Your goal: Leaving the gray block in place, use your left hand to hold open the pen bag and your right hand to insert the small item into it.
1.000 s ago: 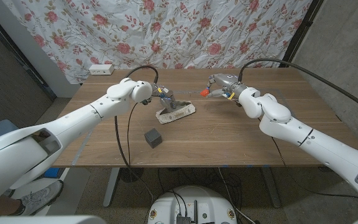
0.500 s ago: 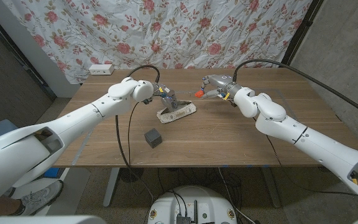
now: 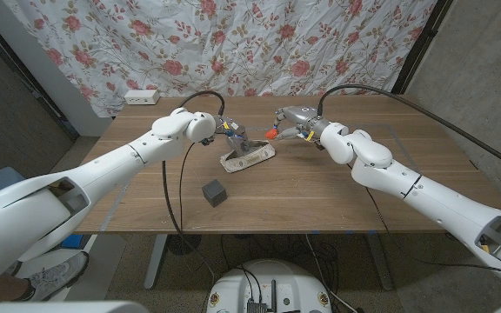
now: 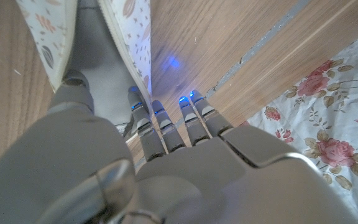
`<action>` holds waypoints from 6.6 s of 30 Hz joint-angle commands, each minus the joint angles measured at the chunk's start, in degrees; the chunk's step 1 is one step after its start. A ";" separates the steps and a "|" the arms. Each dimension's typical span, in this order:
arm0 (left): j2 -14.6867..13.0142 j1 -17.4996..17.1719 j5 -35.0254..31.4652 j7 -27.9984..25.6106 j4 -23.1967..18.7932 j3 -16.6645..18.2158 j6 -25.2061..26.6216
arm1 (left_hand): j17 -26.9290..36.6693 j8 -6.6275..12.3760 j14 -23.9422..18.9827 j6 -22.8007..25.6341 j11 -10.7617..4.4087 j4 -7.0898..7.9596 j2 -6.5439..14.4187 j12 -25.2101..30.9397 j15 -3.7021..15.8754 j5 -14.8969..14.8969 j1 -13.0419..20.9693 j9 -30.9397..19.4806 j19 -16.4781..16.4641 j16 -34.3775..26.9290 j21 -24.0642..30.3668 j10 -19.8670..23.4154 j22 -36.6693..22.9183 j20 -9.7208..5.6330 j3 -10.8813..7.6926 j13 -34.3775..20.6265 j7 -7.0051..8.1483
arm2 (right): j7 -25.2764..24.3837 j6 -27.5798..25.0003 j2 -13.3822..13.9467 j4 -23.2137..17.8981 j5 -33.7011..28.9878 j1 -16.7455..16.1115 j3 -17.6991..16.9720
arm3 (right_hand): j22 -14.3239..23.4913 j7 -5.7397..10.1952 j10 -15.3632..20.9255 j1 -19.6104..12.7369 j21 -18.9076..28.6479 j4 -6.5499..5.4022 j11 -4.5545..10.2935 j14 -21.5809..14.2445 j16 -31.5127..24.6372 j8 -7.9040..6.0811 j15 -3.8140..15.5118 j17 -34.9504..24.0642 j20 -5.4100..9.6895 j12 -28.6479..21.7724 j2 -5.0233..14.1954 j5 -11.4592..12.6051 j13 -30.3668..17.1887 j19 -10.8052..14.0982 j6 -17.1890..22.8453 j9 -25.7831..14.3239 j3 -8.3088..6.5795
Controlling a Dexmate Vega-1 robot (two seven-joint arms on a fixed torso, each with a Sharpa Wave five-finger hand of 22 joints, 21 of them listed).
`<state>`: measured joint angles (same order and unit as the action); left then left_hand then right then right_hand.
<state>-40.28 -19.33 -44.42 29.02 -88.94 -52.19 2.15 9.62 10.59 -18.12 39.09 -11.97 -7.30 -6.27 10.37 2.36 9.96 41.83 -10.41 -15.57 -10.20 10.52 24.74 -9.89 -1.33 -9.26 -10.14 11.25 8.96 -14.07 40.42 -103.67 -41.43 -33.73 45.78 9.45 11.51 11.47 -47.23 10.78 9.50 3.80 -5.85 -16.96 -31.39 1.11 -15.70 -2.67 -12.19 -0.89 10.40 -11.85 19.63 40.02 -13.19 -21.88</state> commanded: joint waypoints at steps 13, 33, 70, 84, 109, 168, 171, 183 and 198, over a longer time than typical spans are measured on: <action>-0.05 -0.60 -0.65 0.29 -0.87 0.10 0.21 | 0.10 0.37 0.24 -0.13 -0.05 -0.15 0.25 0.14 6.62 0.15 -0.56 -0.09 0.45 -0.03 0.20 -0.43 -0.02 0.01 -0.13 -0.08 -0.34 | 0.12 2.26 -3.33 3.85 0.22 1.82 2.49 | 0.32 1.19 0.67 -1.05 0.11 -0.02 -0.13 -0.37 0.10 -0.22 -0.17 -0.19 -0.25 0.21 0.25 0.23 -0.14 0.22 1.35 -0.24 0.07; 0.33 -0.55 -0.88 0.04 -0.67 0.05 0.43 | 0.10 0.45 0.20 -0.10 -0.02 -0.22 0.55 0.19 6.56 0.14 -0.82 -0.09 0.67 -0.08 0.20 -0.41 -0.01 0.09 -0.23 -0.08 -0.43 | 0.10 4.42 -5.27 7.02 -0.14 3.88 4.79 | 0.32 1.19 0.79 -1.22 0.18 -0.11 -0.18 -0.57 0.05 -0.21 -0.19 -0.22 -0.25 0.20 0.29 0.19 -0.14 0.34 1.43 -0.23 0.14; -0.12 -1.23 -0.36 -0.60 -0.83 0.25 0.76 | 0.08 0.45 0.29 -0.36 -0.03 -0.52 1.07 0.19 6.50 0.17 -0.79 -0.09 0.73 -0.06 0.27 -0.52 0.01 0.21 -0.55 -0.08 -0.36 | -0.20 5.08 -8.15 12.15 -2.15 6.81 8.19 | 0.33 1.17 1.18 -1.15 0.23 -0.32 -0.14 -1.06 -0.10 -0.04 -0.17 -0.31 -0.74 0.14 0.29 0.13 -0.16 0.53 1.26 -0.20 0.38; 0.44 -0.35 -0.41 -0.81 0.46 0.02 0.03 | 0.08 0.44 0.24 -0.47 -0.01 -0.60 1.18 0.21 6.54 0.16 -0.87 -0.09 0.72 -0.09 0.30 -0.51 0.01 0.24 -0.62 -0.08 -0.44 | -0.30 5.34 -7.81 12.06 -1.57 6.80 8.10 | 0.33 0.98 0.79 -0.73 0.20 -0.25 -0.27 -0.84 0.08 1.37 -0.47 -0.32 -0.91 0.36 -0.99 -0.15 -0.17 0.50 -1.82 0.11 1.09; 1.27 0.31 0.10 -1.34 1.85 -0.72 -0.32 | 0.07 0.52 0.13 -0.43 -0.01 -0.72 1.49 0.25 6.51 0.17 -0.97 -0.09 0.67 -0.12 0.35 -0.44 0.01 0.25 -0.80 -0.08 -0.39 | 0.19 4.85 -7.52 11.82 -0.81 6.76 7.69 | 0.34 -0.41 -0.92 0.83 0.14 -0.60 -0.73 -0.28 0.60 4.20 -1.11 -0.26 -1.27 0.84 -3.22 0.03 -0.25 0.21 -7.49 0.89 2.52; 0.07 -0.38 -1.36 -0.78 -1.41 0.13 1.49 | 0.08 0.74 0.23 0.03 0.02 -1.05 3.16 0.23 6.23 0.29 -0.50 -0.14 0.78 -0.07 0.34 -0.39 0.00 0.61 -1.86 -0.08 -0.93 | 2.09 4.13 -0.91 3.58 0.71 3.37 1.57 | 0.37 -1.20 -2.88 5.18 -0.03 -2.18 -1.36 1.07 1.37 7.13 -2.35 -0.57 -1.75 0.91 -3.94 0.77 -0.34 -1.09 -12.73 1.19 4.36; -0.02 -0.65 -1.18 -0.86 -1.85 0.47 1.73 | 0.07 0.92 0.27 0.53 0.05 -1.15 3.58 0.25 6.35 0.36 -0.19 -0.15 0.77 -0.06 0.36 -0.35 0.00 0.59 -2.15 -0.09 -0.85 | 2.07 3.80 -0.68 3.27 0.52 3.10 1.30 | 0.37 -1.23 -2.87 5.33 -0.03 -2.22 -1.32 1.06 1.37 7.20 -2.39 -0.58 -1.67 0.88 -3.93 0.80 -0.34 -1.14 -12.81 1.20 4.41; -0.84 -1.61 -1.28 -0.57 -4.30 1.56 2.80 | 0.05 1.08 0.17 1.06 0.11 -1.25 3.82 0.34 6.54 0.34 -0.04 -0.16 0.66 -0.09 0.41 -0.11 0.00 0.42 -2.35 -0.08 -1.06 | 2.14 3.46 -0.19 2.87 0.29 2.79 0.58 | 0.37 -1.30 -2.88 5.74 0.01 -2.27 -1.30 1.02 1.38 7.35 -2.38 -0.62 -1.69 0.81 -3.89 0.93 -0.34 -1.15 -12.81 1.23 4.55; -1.81 -2.80 -1.43 1.34 -7.88 2.85 4.38 | 0.03 1.09 -0.08 1.38 0.12 -1.29 3.91 0.41 6.59 0.27 -0.12 -0.17 0.45 -0.15 0.48 0.16 0.00 0.28 -2.43 -0.09 -1.20 | 1.96 2.78 -0.32 3.22 -0.10 3.05 0.19 | 0.37 -1.21 -2.85 5.99 0.05 -2.24 -1.23 0.98 1.40 7.45 -2.27 -0.65 -1.64 0.73 -3.63 1.08 -0.33 -1.19 -12.63 1.27 4.59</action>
<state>-41.45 -21.24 -45.72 29.15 -94.42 -50.28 5.23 9.62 11.26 -18.12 39.93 -11.97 -8.47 -2.85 10.37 2.36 9.96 41.79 -10.42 -14.87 -10.20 10.52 24.34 -9.90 -1.04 -11.26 -10.15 10.23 11.20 -10.78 40.12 -100.62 -41.29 -30.75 46.35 9.76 10.24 8.78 -40.86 10.82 7.19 2.57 -4.71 -15.67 -23.91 -1.24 -16.10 -4.40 -11.23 -4.96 11.07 -11.85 18.70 27.50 -12.00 -17.56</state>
